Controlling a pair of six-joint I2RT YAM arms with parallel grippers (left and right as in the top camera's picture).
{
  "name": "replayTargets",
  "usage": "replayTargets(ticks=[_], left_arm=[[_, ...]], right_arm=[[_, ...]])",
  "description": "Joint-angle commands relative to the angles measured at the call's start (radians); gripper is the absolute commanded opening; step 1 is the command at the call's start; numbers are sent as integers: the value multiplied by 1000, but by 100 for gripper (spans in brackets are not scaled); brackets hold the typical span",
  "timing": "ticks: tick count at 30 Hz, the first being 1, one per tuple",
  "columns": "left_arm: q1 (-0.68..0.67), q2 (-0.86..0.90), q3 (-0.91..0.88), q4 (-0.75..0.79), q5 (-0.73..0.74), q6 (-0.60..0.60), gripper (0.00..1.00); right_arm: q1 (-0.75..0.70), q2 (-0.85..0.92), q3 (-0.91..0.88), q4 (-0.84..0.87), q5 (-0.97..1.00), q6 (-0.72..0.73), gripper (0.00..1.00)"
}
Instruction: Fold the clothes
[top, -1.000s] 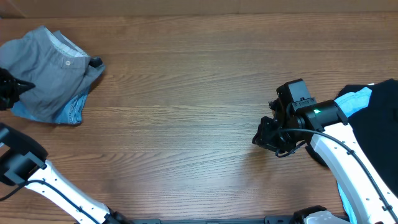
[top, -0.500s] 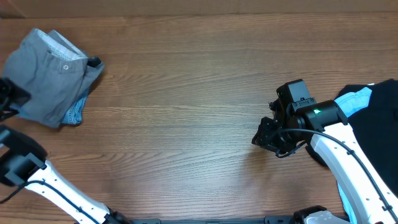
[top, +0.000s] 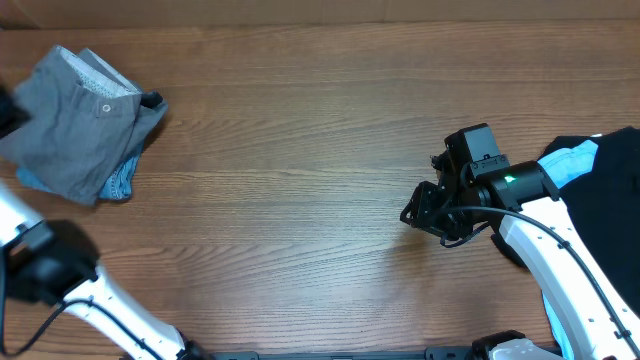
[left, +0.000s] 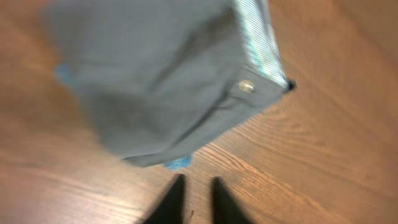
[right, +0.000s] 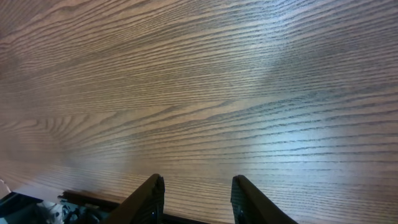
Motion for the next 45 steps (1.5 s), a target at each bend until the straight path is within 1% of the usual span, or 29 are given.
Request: replayTargets(ticks=[1, 3, 5, 6, 8, 10, 12, 14, 17, 23, 25, 27, 30, 33, 34, 36, 38, 40, 42, 43, 45], left_arm=[[-133, 90, -51, 23, -155, 39, 4], [-200, 150, -91, 66, -236, 27, 4], [-231, 194, -126, 103, -318, -41, 4], [-245, 230, -148, 139, -391, -120, 4], [-246, 272, -151, 167, -452, -174, 4], [-242, 307, -151, 208, -443, -177, 4], [-240, 343, -151, 229, -422, -140, 5], [-240, 376, -151, 212, -388, -119, 4], [-240, 379, -151, 170, -368, -130, 4], [-240, 206, -151, 50, -368, -146, 4], [-246, 138, -151, 10, -367, -146, 6], [-262, 53, -151, -30, -366, -145, 12], [-287, -35, -178, -30, -367, -142, 17], [-316, -131, -241, -30, -381, -141, 24], [-323, -156, -265, -30, -381, -141, 24], [-337, -224, -343, -30, -404, -150, 25], [-339, -293, -436, -21, -411, -165, 22], [-339, -378, -554, 21, -423, -183, 21], [-336, -474, -692, 80, -451, -206, 22], [-334, -523, -765, 113, -463, -211, 28], [-321, -632, -945, 224, -475, -211, 46]], right_arm=[[0, -15, 20, 2, 8, -6, 39], [0, -15, 20, 2, 8, -6, 39], [0, -15, 20, 2, 8, -6, 39], [0, -15, 20, 3, 8, -6, 39], [0, -15, 20, 2, 4, -6, 39], [0, -15, 20, 1, 5, -11, 39], [0, -15, 20, 5, 5, -26, 39], [0, -15, 20, 5, 5, -26, 39], [0, -15, 20, 2, 5, -30, 39], [0, -15, 20, 1, 8, -32, 39], [0, -15, 20, 1, 8, -32, 39], [0, -15, 20, 1, 8, -32, 39], [0, -15, 20, 1, 8, -32, 39], [0, -15, 20, 2, 8, -32, 39], [0, -15, 20, 1, 8, -32, 39], [0, -15, 20, 1, 8, -32, 39], [0, -15, 20, 2, 8, -32, 39], [0, -15, 20, 1, 8, -32, 40], [0, -15, 20, 1, 8, -32, 40], [0, -15, 20, 1, 8, -32, 40], [0, -15, 20, 2, 8, -32, 40]])
